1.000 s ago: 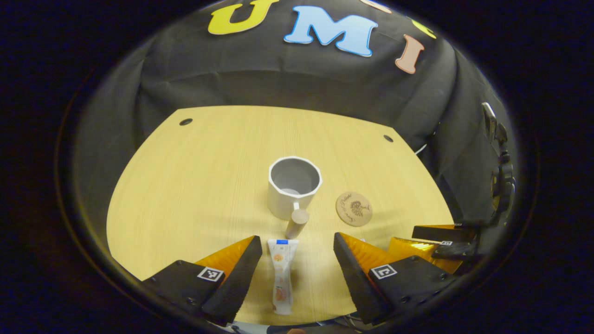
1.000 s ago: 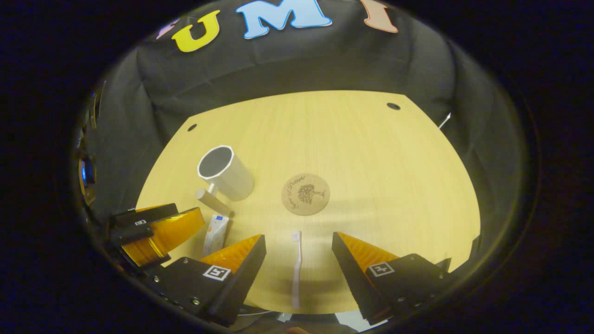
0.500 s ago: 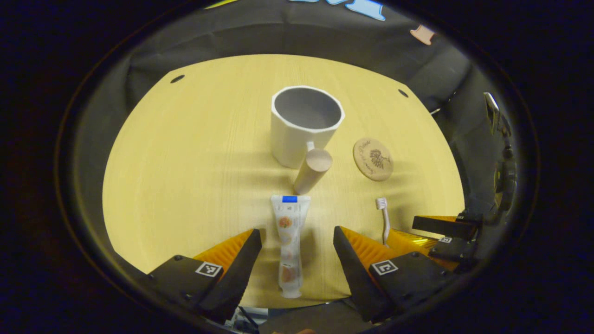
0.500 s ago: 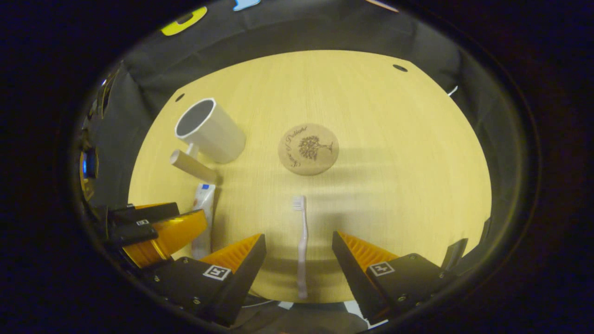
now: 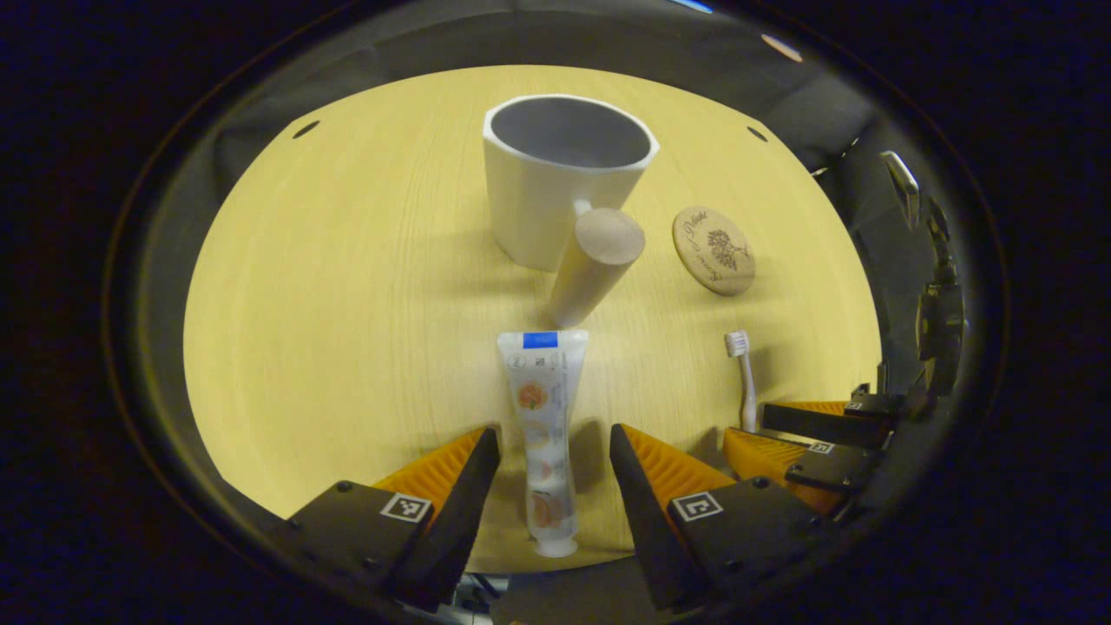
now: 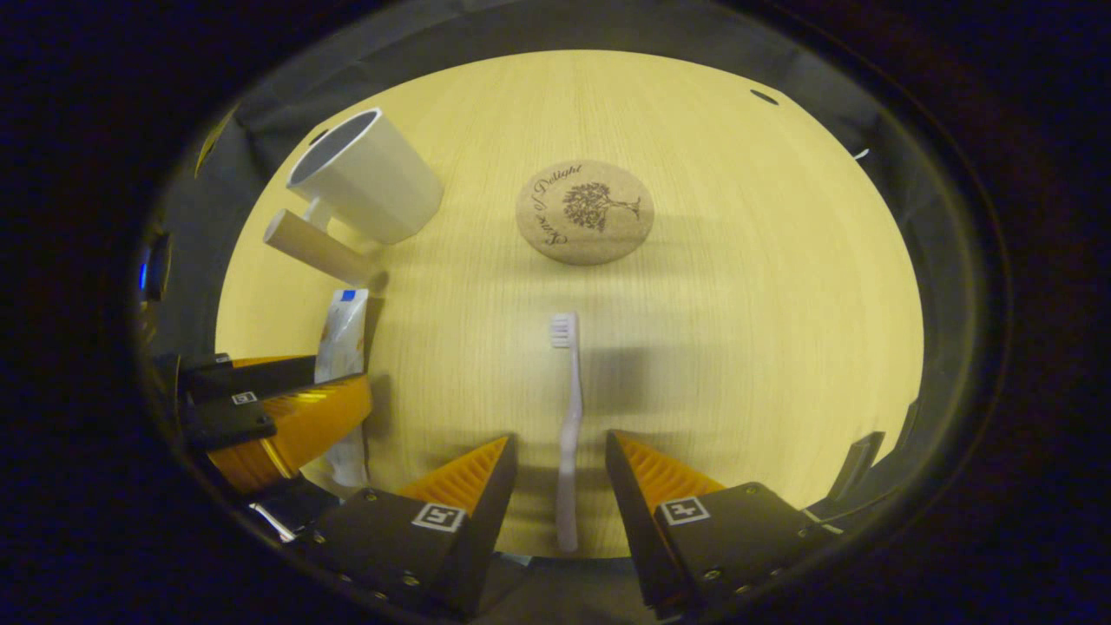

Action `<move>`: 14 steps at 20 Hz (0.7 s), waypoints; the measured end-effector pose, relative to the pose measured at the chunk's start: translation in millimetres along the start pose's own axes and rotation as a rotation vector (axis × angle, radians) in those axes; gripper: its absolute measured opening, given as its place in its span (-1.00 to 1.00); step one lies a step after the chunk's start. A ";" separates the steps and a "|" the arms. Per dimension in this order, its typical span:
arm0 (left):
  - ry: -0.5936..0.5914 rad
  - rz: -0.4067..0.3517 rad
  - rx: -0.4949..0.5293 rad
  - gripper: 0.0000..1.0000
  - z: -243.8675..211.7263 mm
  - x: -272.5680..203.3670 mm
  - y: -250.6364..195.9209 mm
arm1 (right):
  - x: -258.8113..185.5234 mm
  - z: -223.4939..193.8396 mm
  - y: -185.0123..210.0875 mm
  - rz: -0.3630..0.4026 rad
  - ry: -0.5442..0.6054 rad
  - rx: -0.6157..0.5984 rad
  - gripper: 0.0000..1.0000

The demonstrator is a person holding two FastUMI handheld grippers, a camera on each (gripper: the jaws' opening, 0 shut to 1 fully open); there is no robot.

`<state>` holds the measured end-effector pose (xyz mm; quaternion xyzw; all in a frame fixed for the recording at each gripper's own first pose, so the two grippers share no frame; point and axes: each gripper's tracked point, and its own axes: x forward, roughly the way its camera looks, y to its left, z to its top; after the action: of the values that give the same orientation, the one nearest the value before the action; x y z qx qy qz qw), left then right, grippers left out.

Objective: Put the toothbrush and toothpaste on the desktop into the cup, then pick up the cup and place it on the coaster on the desktop.

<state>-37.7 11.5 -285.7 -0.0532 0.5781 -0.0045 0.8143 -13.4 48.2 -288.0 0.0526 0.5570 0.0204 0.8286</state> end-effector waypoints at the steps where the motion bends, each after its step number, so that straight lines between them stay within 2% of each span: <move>1: 0.008 0.003 0.001 0.65 -1.0 1.6 0.6 | 0.7 -2.7 0.6 -0.002 0.015 0.003 0.12; 3: 0.021 0.001 -0.001 0.65 -3.7 6.4 -0.2 | 2.6 -0.1 -4.0 -0.020 0.013 0.000 0.15; 4: 0.032 0.007 -0.003 0.58 -6.3 8.7 -1.2 | -0.1 -0.9 -5.7 -0.026 0.025 0.001 0.12; 5: 0.027 0.019 0.010 0.64 -4.9 9.4 0.4 | 3.6 -5.3 -9.7 -0.043 0.039 0.012 0.00; 6: 0.021 0.016 0.015 0.67 -3.8 9.8 -0.5 | 1.9 -2.6 -9.4 -0.035 0.046 0.012 -0.22; 7: 0.026 0.023 0.015 0.43 -4.1 10.4 -0.3 | 2.7 -2.9 -9.6 -0.036 0.048 0.011 -0.25; 8: 0.024 0.036 0.023 0.34 -4.1 10.4 2.7 | 2.7 -4.3 -8.8 -0.034 0.052 0.001 -0.26; 10: 0.017 0.054 0.012 -0.06 -2.2 11.1 7.5 | 2.5 -5.6 -9.7 -0.049 0.053 0.015 -0.29; 11: 0.016 0.053 0.005 -0.20 -2.4 9.7 8.0 | 0.9 -6.5 -11.9 -0.037 0.058 0.004 -0.79; 13: 0.006 0.049 0.006 -0.23 -0.5 7.6 6.2 | 2.2 -5.0 -12.6 -0.025 0.050 0.012 -0.77; 14: 0.016 0.052 0.009 -0.36 -3.7 7.9 6.2 | 2.7 -4.0 -12.2 -0.018 0.043 0.011 -0.78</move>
<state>-38.8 16.7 -295.0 -0.0343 0.5858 0.0135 0.8096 -16.4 36.7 -293.3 0.0516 0.5753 0.0110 0.8162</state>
